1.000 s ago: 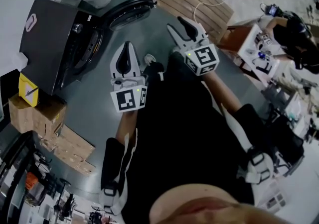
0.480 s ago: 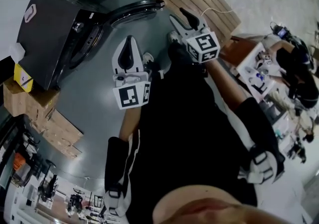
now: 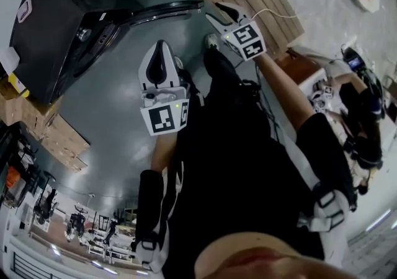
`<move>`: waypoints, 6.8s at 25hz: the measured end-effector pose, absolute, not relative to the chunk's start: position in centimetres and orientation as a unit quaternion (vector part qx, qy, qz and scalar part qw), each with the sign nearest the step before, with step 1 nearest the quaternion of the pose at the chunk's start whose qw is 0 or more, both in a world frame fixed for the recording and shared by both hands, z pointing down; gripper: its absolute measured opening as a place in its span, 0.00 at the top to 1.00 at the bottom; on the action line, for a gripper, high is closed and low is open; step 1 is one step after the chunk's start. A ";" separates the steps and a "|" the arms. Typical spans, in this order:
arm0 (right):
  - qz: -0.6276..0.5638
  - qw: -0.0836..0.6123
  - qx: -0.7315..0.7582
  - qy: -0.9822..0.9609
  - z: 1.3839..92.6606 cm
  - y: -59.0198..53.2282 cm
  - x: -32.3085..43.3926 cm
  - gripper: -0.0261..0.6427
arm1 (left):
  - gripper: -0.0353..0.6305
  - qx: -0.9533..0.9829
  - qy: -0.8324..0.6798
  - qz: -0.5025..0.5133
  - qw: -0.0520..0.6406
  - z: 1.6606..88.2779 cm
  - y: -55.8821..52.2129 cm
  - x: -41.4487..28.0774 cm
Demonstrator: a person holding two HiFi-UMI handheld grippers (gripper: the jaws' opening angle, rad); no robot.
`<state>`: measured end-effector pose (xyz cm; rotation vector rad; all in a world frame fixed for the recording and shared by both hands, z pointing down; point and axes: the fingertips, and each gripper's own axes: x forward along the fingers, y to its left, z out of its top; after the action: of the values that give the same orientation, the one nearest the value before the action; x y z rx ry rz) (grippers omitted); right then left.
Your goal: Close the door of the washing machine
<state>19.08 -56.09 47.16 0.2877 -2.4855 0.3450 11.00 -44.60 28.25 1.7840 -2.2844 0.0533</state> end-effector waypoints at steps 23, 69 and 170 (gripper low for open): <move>0.016 0.540 -0.059 -0.840 75.2 -57.7 13.4 0.74 | 0.94 0.584 -0.792 0.023 0.177 34.4 -47.1 8.0; 0.011 0.539 0.009 -0.842 78.4 -38.4 18.8 0.87 | 0.94 0.635 -0.755 -0.013 0.162 38.9 -28.5 5.6; 0.202 0.447 0.235 -0.839 81.8 7.9 -11.1 0.82 | 0.94 0.475 -0.869 -0.043 0.134 46.5 17.6 -26.3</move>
<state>-11.11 7.87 81.78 0.5820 -2.0782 0.4991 -26.33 17.58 46.46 1.3769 -2.5174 -0.1239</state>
